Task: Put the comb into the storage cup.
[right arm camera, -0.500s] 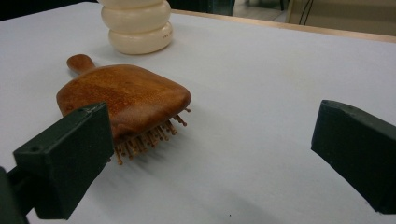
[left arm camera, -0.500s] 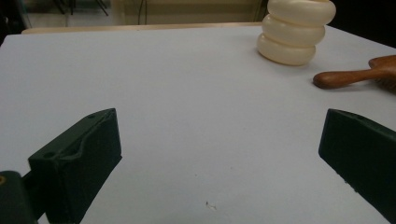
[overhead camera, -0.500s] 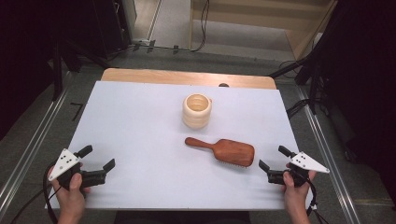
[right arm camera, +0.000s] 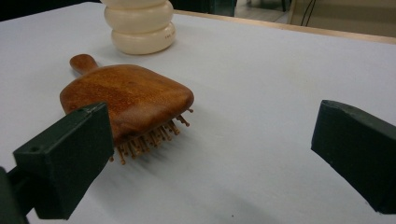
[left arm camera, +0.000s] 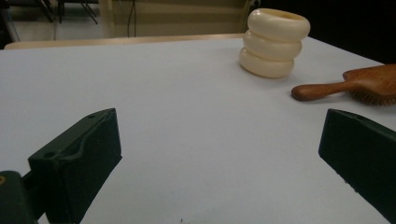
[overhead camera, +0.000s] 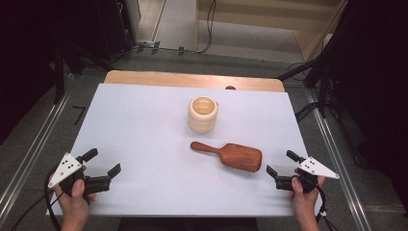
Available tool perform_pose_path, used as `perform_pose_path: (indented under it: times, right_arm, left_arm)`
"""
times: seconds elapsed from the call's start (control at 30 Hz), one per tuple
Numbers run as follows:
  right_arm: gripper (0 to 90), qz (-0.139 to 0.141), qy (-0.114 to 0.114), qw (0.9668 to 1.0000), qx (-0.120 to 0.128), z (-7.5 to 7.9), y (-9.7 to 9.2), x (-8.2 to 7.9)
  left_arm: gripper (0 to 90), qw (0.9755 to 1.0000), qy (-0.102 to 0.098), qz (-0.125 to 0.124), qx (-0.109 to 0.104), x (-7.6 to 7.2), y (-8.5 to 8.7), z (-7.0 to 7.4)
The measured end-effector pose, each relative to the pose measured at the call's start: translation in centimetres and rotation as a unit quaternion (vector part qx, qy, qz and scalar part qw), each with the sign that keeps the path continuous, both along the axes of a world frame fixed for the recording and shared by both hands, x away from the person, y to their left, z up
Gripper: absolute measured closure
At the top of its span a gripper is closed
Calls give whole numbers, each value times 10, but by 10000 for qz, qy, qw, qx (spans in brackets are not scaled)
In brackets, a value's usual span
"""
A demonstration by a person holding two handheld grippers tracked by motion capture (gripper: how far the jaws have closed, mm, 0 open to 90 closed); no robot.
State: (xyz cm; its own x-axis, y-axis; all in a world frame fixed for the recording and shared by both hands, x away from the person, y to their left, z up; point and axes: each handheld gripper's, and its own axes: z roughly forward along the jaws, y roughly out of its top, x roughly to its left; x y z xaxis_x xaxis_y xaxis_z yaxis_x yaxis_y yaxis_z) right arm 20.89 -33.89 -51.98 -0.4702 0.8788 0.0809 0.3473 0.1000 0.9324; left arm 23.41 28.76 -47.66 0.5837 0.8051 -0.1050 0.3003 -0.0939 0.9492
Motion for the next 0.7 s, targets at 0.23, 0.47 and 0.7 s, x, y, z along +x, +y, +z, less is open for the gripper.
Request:
perform_pose_path:
  times: [0.23,0.47,0.7]
  right_arm:
    - [0,93,7,9999,47,0,0,1]
    - [0,134,-2,9999,53,0,0,0]
    - [0,161,-7,9999,38,0,1,0]
  left_arm:
    - [91,10000,-38,-7,86,2,-15,13]
    - [285,9996,-33,-292,-16,4,-37,26]
    - [435,9983,206,-525,160,16,-65,34]
